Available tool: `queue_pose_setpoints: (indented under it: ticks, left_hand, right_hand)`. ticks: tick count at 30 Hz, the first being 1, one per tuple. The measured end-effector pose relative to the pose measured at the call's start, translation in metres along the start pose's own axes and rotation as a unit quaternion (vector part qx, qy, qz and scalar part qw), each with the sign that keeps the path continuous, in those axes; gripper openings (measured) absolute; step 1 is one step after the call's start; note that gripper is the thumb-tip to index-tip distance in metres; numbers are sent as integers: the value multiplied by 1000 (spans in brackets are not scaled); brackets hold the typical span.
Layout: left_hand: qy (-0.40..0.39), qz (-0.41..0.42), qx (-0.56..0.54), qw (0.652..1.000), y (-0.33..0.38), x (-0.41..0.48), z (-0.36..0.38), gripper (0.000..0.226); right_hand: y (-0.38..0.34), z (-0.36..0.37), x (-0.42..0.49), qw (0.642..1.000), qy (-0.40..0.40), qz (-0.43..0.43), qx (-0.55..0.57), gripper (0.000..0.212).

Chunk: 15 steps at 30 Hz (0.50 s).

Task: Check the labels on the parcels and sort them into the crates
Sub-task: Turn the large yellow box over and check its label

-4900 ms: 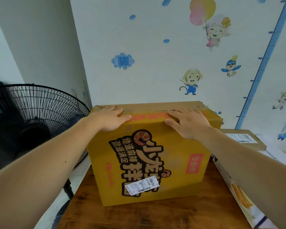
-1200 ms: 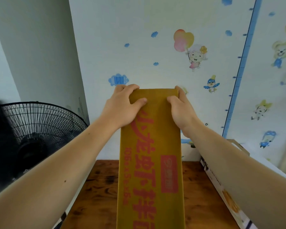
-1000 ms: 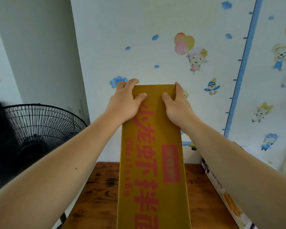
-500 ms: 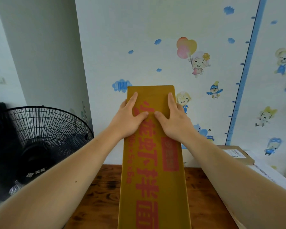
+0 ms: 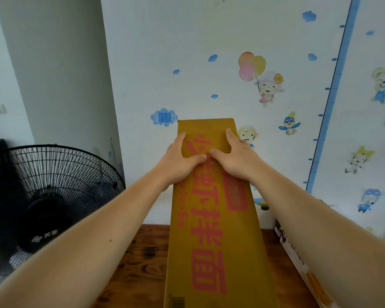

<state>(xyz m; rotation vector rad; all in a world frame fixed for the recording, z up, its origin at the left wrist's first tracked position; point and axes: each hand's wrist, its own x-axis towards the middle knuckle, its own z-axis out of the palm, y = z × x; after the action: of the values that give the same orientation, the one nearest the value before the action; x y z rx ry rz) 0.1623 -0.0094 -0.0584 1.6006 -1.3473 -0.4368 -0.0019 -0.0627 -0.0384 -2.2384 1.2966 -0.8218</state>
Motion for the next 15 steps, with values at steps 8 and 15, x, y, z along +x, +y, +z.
queue_pose_setpoints:
  ticks: [8,15]
  left_hand:
    - [10,24,70,997,5,13,0,78]
    - [5,6,103,995,5,29,2,69]
  right_hand:
    - [5,4,6,1000,-12,-14,-5,88]
    - [7,13,27,1000,-18,-6,-19,88]
